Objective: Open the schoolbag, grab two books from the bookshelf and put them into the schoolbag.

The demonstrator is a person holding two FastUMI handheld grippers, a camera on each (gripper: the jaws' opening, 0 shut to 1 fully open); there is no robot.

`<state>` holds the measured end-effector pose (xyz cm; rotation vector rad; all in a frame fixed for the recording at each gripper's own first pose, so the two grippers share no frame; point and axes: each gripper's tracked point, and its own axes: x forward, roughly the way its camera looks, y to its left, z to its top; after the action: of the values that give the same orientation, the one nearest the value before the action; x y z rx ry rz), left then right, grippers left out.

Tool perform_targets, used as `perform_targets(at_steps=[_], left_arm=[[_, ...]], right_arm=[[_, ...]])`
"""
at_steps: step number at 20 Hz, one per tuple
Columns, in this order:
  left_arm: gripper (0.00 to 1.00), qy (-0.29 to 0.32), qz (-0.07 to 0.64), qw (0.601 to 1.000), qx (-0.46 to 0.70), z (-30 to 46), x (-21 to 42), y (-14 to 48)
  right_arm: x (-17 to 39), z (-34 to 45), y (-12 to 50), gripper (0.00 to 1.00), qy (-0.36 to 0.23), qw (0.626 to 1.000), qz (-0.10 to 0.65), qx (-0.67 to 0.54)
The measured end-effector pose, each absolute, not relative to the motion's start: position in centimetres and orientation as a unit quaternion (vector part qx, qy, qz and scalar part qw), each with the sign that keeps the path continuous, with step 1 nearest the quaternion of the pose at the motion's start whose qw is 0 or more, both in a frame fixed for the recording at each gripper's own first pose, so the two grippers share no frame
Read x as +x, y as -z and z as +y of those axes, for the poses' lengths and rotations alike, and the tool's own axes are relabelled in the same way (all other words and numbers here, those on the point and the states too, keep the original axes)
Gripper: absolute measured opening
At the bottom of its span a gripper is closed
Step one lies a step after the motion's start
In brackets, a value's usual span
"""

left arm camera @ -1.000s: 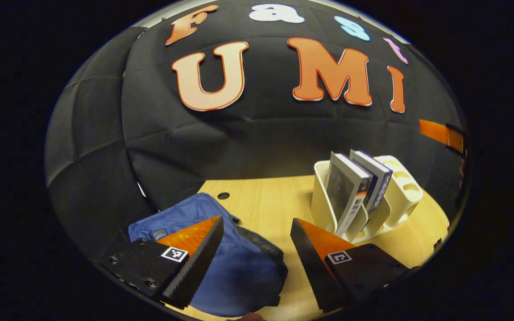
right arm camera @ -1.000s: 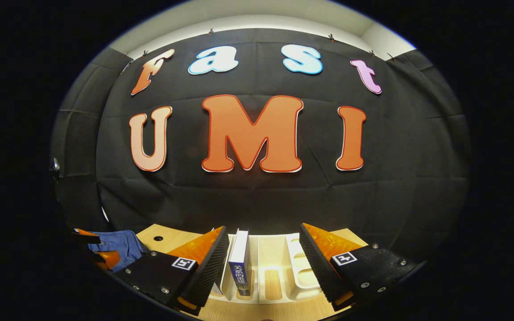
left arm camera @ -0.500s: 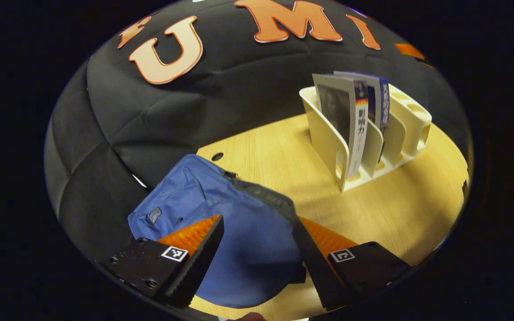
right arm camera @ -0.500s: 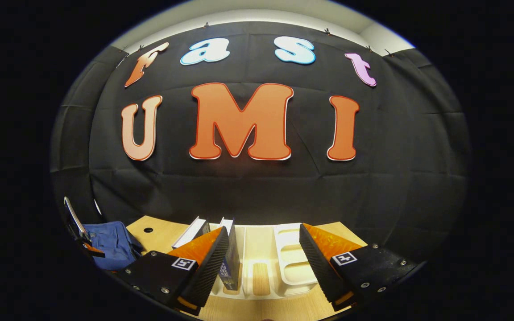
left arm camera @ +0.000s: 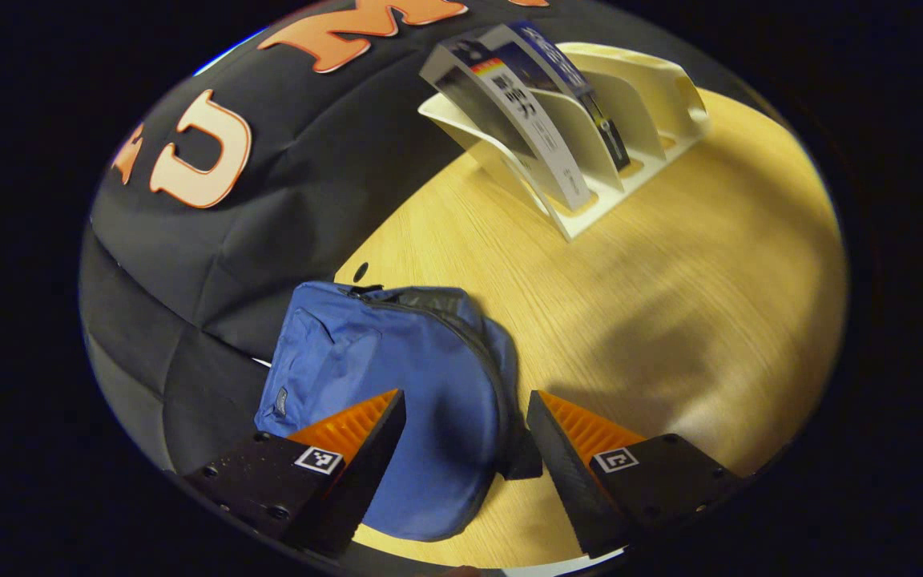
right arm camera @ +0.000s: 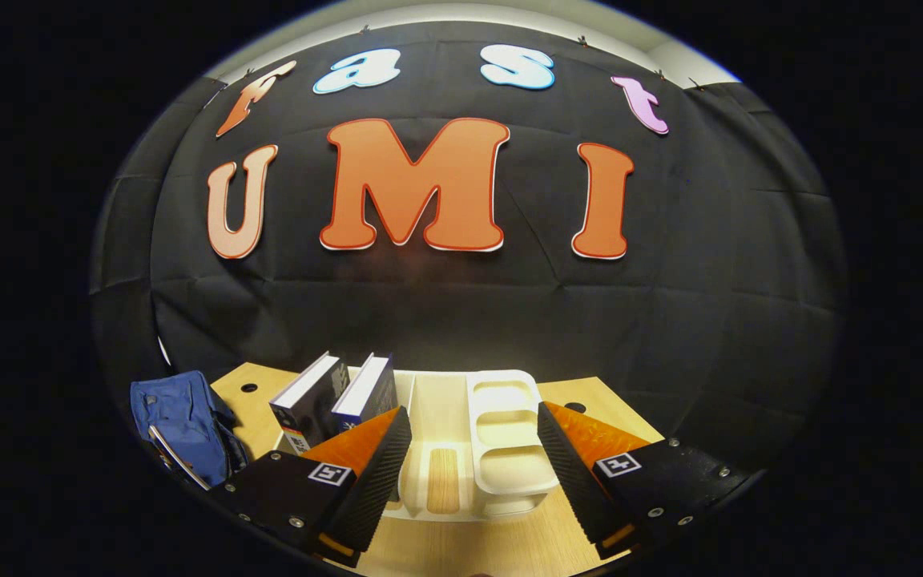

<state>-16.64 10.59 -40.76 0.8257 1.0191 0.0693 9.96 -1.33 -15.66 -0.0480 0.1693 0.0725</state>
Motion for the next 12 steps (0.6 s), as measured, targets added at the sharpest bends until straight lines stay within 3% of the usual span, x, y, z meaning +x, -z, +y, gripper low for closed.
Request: perform_targets(at_steps=[4, 5, 7, 8, 9, 10, 11, 12], left_arm=[[0.96, -0.054, 0.48, 0.769, 0.42, 11.3, -17.7, 42.1], [1.0, -0.057, 0.484, 0.767, 0.417, 11.6, -18.1, 42.4], [0.96, -0.067, 0.485, 0.768, 0.414, 11.8, -18.2, 42.4], [0.83, -0.067, 0.488, 0.768, 0.41, 11.6, -18.2, 42.5], [0.86, -0.068, 0.489, 0.768, 0.409, 11.6, -18.2, 42.6], [0.8, -0.067, 0.491, 0.767, 0.407, 11.4, -18.3, 42.4], [0.59, -0.065, 0.489, 0.771, 0.403, 11.1, -18.2, 42.1], [0.57, -0.064, 0.487, 0.774, 0.4, 10.8, -18.1, 41.8]], right_arm=[[10.2, -2.0, 15.8, 0.95, -0.037, 0.995, 0.087, -0.025], [10.2, -2.0, 15.7, 0.95, -0.038, 0.995, 0.087, -0.025], [10.2, -1.9, 15.6, 0.95, -0.041, 0.995, 0.084, -0.027], [10.1, -1.9, 15.6, 0.95, -0.043, 0.995, 0.083, -0.028], [10.2, -1.8, 15.5, 0.95, -0.045, 0.995, 0.083, -0.028], [10.1, -1.7, 15.4, 0.95, -0.047, 0.995, 0.083, -0.028], [10.1, -1.7, 15.5, 0.95, -0.048, 0.995, 0.083, -0.028], [10.1, -1.7, 15.5, 0.95, -0.048, 0.995, 0.083, -0.029]])
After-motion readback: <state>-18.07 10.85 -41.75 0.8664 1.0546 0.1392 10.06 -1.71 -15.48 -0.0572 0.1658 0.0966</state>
